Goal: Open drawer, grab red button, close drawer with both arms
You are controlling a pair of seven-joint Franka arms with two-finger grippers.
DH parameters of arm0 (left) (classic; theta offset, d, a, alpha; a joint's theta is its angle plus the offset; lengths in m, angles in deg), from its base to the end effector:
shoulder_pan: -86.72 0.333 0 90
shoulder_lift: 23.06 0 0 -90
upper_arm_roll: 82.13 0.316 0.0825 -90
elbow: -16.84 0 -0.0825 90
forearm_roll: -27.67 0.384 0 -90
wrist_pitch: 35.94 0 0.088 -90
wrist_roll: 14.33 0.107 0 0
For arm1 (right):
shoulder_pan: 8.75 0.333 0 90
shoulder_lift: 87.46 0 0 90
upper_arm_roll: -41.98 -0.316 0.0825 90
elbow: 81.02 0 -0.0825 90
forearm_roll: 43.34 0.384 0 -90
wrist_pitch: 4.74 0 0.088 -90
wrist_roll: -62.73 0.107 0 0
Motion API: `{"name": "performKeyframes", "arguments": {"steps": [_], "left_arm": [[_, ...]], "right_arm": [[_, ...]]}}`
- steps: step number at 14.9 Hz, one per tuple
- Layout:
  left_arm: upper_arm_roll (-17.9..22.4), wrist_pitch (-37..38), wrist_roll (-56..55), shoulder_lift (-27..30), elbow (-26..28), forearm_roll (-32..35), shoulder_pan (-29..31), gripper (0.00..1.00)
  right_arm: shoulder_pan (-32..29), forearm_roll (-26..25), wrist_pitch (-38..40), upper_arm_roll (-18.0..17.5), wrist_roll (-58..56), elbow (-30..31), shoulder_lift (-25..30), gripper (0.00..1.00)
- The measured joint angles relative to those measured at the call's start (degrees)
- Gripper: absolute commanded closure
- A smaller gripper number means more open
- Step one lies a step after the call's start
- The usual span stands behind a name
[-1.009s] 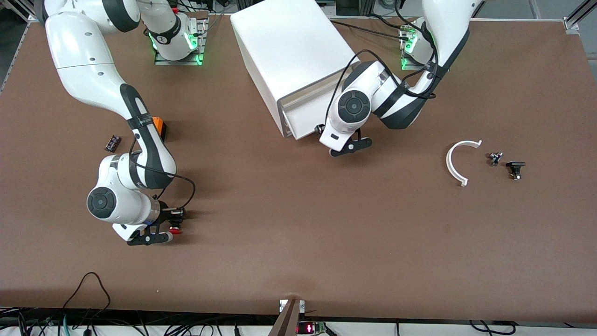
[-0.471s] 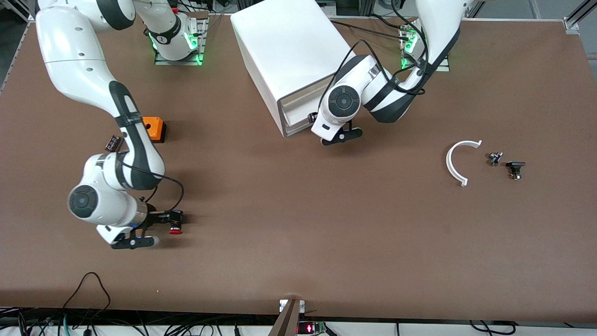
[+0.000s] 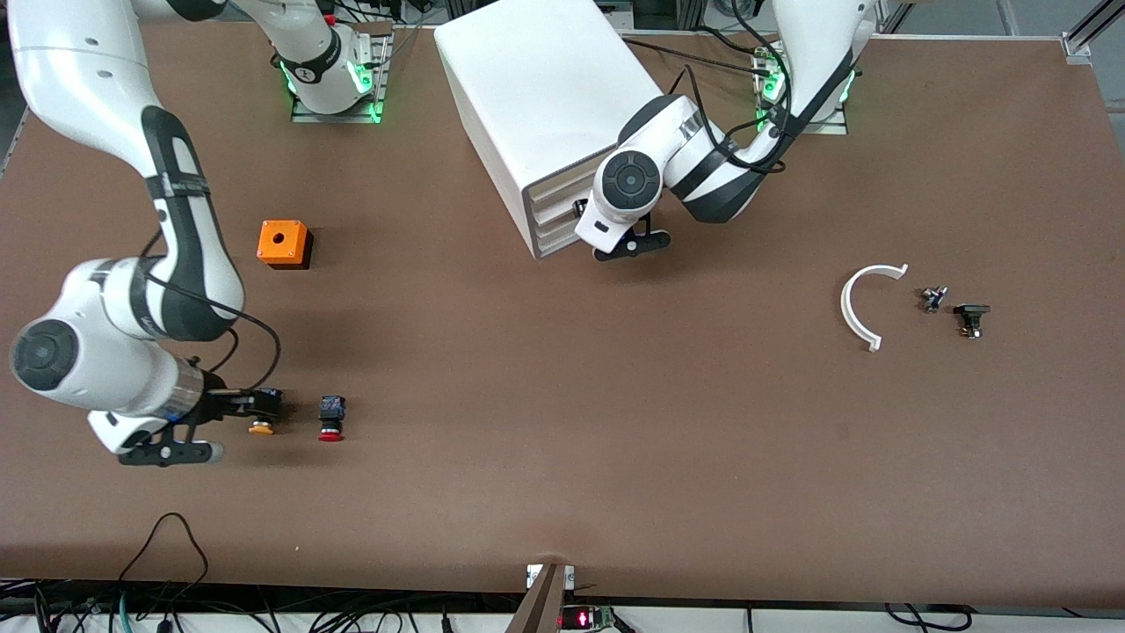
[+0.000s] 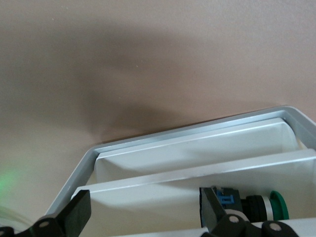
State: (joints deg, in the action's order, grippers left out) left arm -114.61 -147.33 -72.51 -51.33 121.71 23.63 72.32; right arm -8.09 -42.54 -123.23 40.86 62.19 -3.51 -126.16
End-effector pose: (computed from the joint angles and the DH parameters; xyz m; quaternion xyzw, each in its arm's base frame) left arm 0.4257 -0.4319 0.2818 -0.9677 -0.1208 0.2202 0.0226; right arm 0.7348 0.0205 0.3291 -0.9996 -0.0148 -0.0198 0.0125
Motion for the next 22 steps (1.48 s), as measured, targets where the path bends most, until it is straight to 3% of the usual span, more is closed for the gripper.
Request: {"name": "performKeyframes", "arguments": {"steps": [7, 12, 16, 20, 22], "left_arm": [[-0.04, 0.37, 0.04, 0.03, -0.28, -1.55, 0.35, 0.01], [0.18, 9.21, 2.81, 0.52, -7.73, -1.05, 3.68, 0.01], [0.24, 15.27, 12.12, 2.89, -12.72, 2.54, 9.93, 0.01], [0.45, 16.81, 24.38, 6.02, -15.02, 8.95, 15.20, 0.01], [2.77, 16.93, 29.88, 8.44, -15.50, 10.29, 16.04, 0.01]], "right_arm": [[0.00, 0.00, 11.51, 0.46, 0.22, 7.80, 16.83, 0.00], [0.00, 0.00, 19.70, 0.49, 0.29, 10.38, 26.83, 0.00], [0.00, 0.00, 24.21, 0.56, 2.22, 11.16, 32.21, 0.00], [0.00, -0.25, 27.57, 0.57, 2.65, 11.61, 35.74, 0.00], [0.00, -1.09, 28.09, 0.57, 2.68, 12.45, 37.82, 0.00]]}}
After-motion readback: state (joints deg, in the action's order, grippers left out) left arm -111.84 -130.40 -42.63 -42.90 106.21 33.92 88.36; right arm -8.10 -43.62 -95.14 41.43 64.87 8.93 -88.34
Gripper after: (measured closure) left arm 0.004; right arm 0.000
